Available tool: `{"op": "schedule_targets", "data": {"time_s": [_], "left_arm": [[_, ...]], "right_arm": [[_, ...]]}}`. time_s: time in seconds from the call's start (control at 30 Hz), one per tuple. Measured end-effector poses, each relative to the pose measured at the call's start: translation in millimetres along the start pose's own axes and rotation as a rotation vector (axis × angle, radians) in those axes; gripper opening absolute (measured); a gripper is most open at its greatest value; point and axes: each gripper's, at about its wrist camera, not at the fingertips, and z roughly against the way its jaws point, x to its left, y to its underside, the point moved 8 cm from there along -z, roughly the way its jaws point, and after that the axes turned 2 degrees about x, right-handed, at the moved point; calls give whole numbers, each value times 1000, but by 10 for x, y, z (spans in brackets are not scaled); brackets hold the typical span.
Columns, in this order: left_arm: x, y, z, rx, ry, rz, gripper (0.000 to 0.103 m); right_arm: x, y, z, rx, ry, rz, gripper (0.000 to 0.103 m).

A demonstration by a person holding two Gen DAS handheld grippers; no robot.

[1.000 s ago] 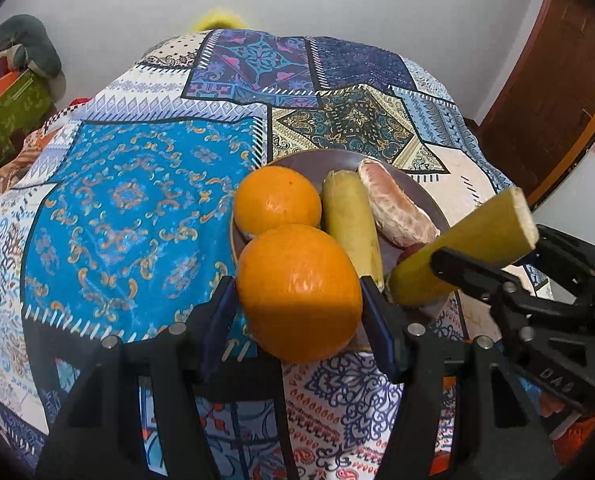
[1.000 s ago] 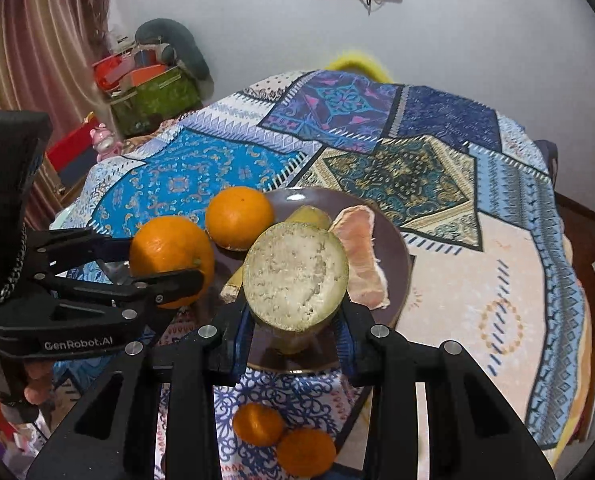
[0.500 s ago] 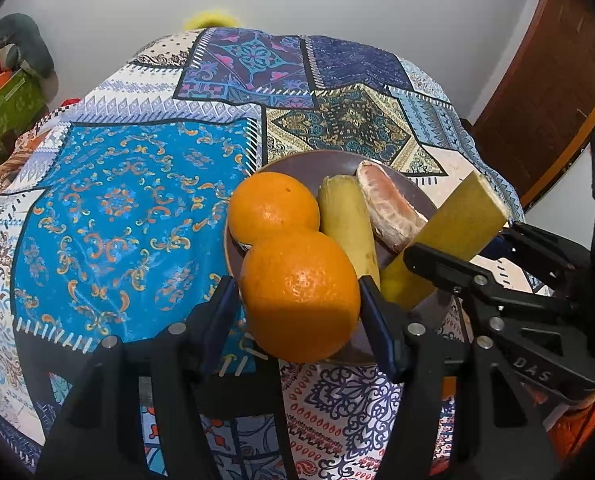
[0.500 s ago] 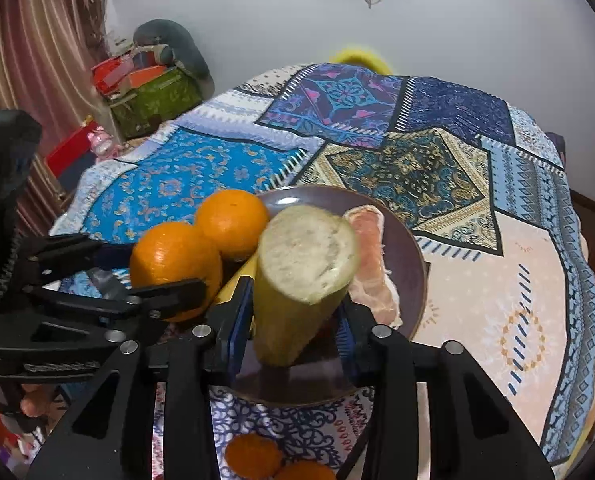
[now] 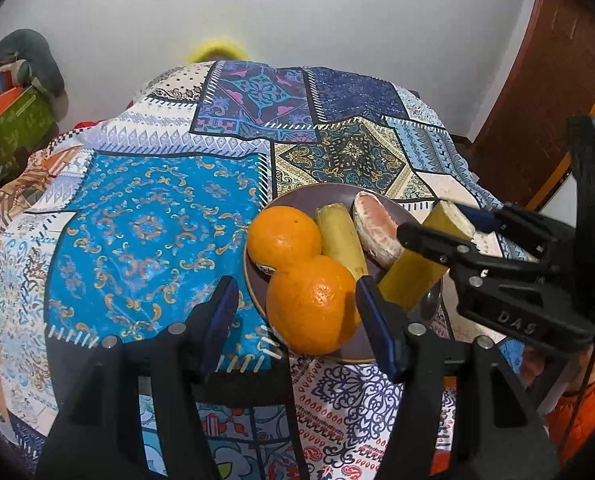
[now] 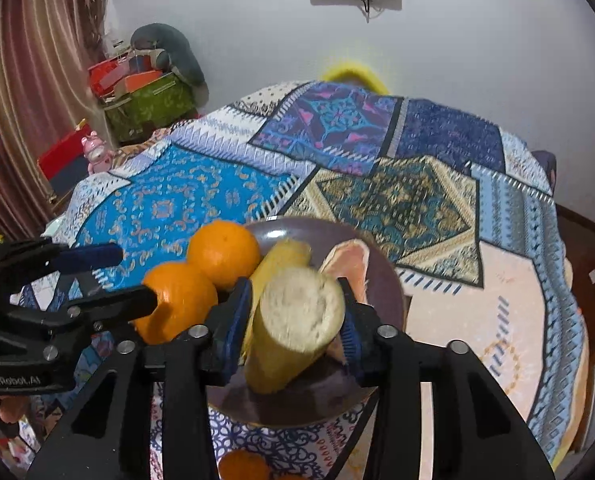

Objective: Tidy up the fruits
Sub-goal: 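Set the orange and yellow cylinder onto the brown plate with both tools, then grasp the red tomato with the left tool and lift it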

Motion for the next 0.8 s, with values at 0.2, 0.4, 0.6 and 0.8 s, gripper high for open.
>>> {"op": "schedule_targets", "data": {"time_s": [0.2, 0.4, 0.6, 0.8], "left_arm": [[-26, 101, 89, 7, -11, -14, 61], [-116, 215, 337, -2, -11, -21, 61], [-243, 400, 637, -10, -8, -21, 65], [-382, 673, 919, -8, 8, -28, 71]], "right_arm": [[-49, 4, 143, -29, 57, 4, 61], [-107, 136, 402, -30, 83, -9, 63], [-85, 351, 759, -38, 118, -13, 73], [60, 589, 1065, -40, 109, -25, 73]]}}
